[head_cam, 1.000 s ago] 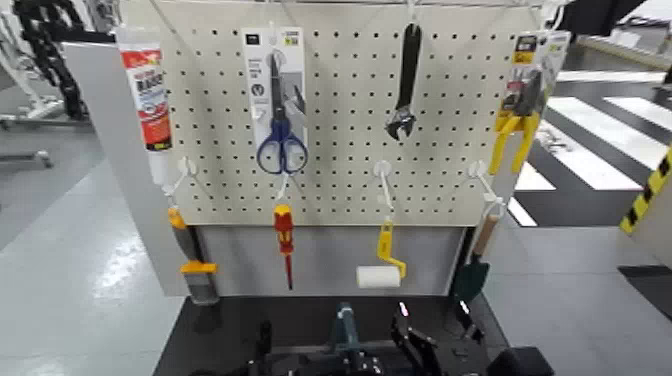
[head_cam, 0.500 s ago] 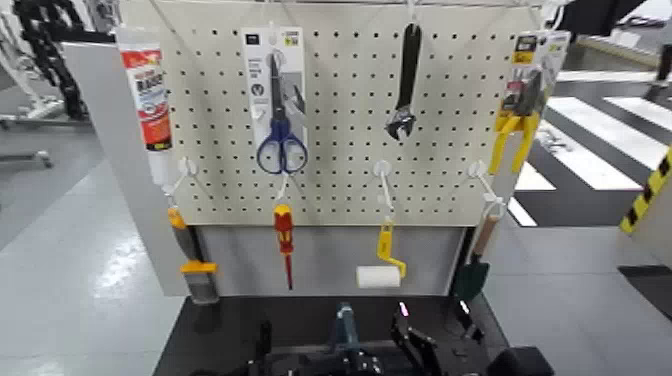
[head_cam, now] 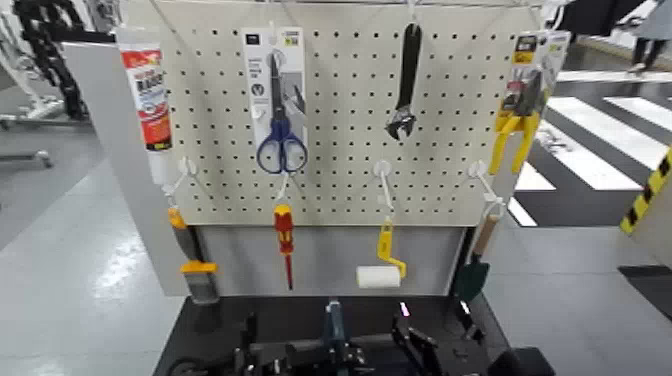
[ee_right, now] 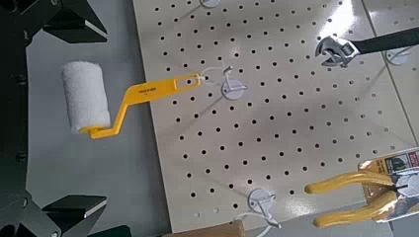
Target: Place the crate on the table.
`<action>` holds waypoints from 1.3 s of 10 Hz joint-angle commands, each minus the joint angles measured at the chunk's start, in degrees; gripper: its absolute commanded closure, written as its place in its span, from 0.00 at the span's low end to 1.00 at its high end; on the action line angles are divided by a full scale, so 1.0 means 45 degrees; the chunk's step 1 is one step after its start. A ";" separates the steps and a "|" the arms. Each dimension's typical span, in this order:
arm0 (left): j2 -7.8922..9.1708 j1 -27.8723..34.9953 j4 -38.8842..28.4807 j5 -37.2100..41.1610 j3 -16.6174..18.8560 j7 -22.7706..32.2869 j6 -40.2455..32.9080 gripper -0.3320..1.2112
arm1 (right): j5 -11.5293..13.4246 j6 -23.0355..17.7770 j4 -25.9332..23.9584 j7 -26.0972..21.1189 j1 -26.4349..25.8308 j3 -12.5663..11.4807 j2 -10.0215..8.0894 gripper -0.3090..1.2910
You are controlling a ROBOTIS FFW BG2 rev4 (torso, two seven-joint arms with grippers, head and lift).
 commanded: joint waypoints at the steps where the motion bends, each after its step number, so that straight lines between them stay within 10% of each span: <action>1: 0.0310 -0.0408 0.0479 -0.0118 -0.0009 -0.0005 0.0205 0.98 | -0.0029 -0.0083 0.0047 0.0000 0.0000 0.0000 0.0016 0.28; 13: 0.0896 -0.3201 0.3253 -0.1993 -0.1493 -0.2368 0.0127 0.98 | -0.0068 -0.0220 0.0105 0.0000 -0.0039 0.0078 0.0036 0.28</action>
